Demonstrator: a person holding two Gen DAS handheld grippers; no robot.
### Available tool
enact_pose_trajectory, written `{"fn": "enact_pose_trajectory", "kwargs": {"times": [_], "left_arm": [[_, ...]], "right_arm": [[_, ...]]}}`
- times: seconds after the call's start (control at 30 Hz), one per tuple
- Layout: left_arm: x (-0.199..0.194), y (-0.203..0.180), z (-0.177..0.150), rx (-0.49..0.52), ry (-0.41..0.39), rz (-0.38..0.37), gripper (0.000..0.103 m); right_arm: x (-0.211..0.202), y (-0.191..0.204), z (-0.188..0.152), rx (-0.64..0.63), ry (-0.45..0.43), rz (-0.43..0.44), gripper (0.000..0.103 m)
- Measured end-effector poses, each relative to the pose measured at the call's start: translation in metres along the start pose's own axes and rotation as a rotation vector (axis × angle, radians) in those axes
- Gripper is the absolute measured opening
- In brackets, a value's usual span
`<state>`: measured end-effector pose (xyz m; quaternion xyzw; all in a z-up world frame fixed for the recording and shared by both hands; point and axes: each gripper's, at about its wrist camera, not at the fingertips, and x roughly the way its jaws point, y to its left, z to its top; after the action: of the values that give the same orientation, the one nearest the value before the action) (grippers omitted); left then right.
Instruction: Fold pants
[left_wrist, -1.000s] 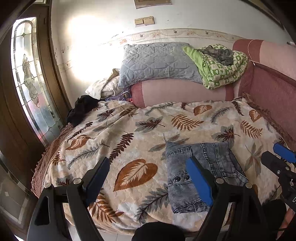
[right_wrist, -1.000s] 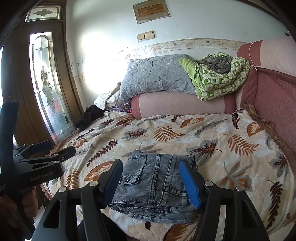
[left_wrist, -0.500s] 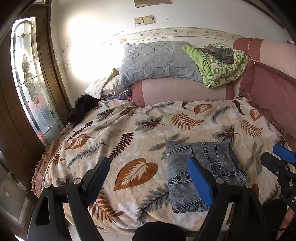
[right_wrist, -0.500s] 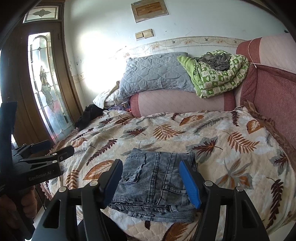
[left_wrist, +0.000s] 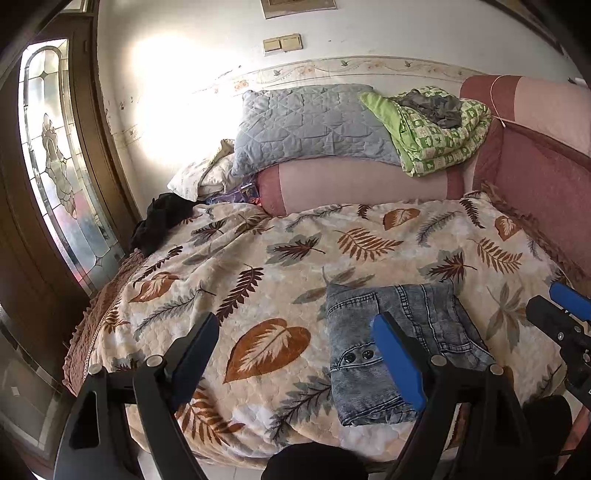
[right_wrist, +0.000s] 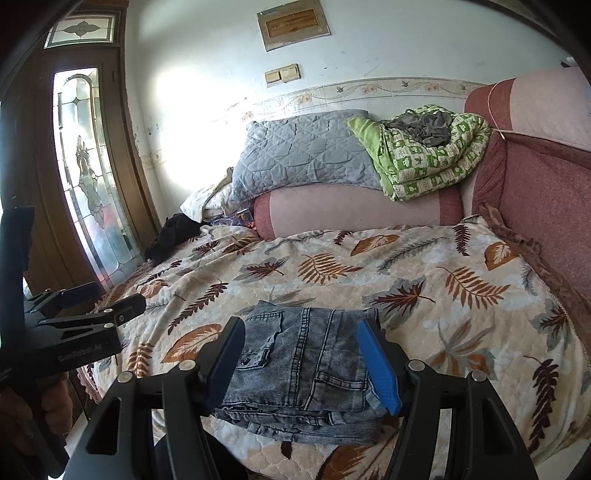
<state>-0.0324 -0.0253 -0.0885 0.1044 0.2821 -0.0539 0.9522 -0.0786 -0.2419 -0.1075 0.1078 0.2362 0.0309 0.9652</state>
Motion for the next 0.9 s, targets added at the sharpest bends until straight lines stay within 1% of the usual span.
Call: {"fn": "enact_pose_trajectory", "kwargs": {"times": [0.5,0.9], "left_arm": [[-0.009,-0.014,0.001,0.040,-0.008,-0.004,0.086],[0.000,-0.018,-0.001,0.048,0.011,-0.001,0.086]], "right_arm": [[-0.014,-0.016,-0.002,0.043,-0.022,-0.008,0.067],[-0.005,-0.017,-0.004,0.044,0.005,-0.008,0.067]]}}
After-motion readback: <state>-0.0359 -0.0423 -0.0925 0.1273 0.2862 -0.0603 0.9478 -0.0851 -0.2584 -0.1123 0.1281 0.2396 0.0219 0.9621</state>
